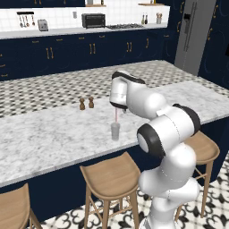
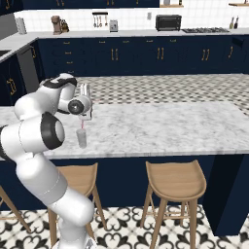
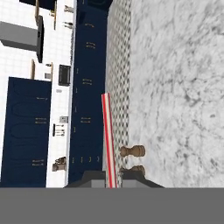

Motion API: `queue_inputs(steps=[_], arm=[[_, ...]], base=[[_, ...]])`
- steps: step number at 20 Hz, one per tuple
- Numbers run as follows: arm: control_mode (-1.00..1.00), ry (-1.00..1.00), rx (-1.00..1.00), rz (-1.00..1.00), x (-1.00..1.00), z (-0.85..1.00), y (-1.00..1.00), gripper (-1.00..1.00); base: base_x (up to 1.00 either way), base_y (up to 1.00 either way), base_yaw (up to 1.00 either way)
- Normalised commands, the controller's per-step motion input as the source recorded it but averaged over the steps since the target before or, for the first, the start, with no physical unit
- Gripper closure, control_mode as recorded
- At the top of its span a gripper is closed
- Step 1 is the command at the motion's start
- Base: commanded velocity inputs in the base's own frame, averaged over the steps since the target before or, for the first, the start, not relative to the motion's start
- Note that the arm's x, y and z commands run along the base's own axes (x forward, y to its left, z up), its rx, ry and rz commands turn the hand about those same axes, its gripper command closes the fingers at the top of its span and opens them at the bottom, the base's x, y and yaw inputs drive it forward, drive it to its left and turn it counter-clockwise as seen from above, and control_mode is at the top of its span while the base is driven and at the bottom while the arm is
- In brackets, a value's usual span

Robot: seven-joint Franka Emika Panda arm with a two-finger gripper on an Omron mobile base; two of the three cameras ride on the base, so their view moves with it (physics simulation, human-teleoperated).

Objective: Take a straw from the drawer in front and place it inside the glass cup on the dining counter.

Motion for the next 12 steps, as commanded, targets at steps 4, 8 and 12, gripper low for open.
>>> queue_inputs(steps=[4,8,12], arm=[[-1.00,0.00,0.00,0.00,0.00,-0.16,0.00,1.00],[-1.00,0.00,0.00,0.00,0.00,-0.24,0.00,1.00],[-1.00,0.00,0.00,0.00,0.00,-0.23,0.00,1.00]], base=[[0.00,0.00,0.00],[0.00,0.00,0.00],[0.00,0.00,0.00]])
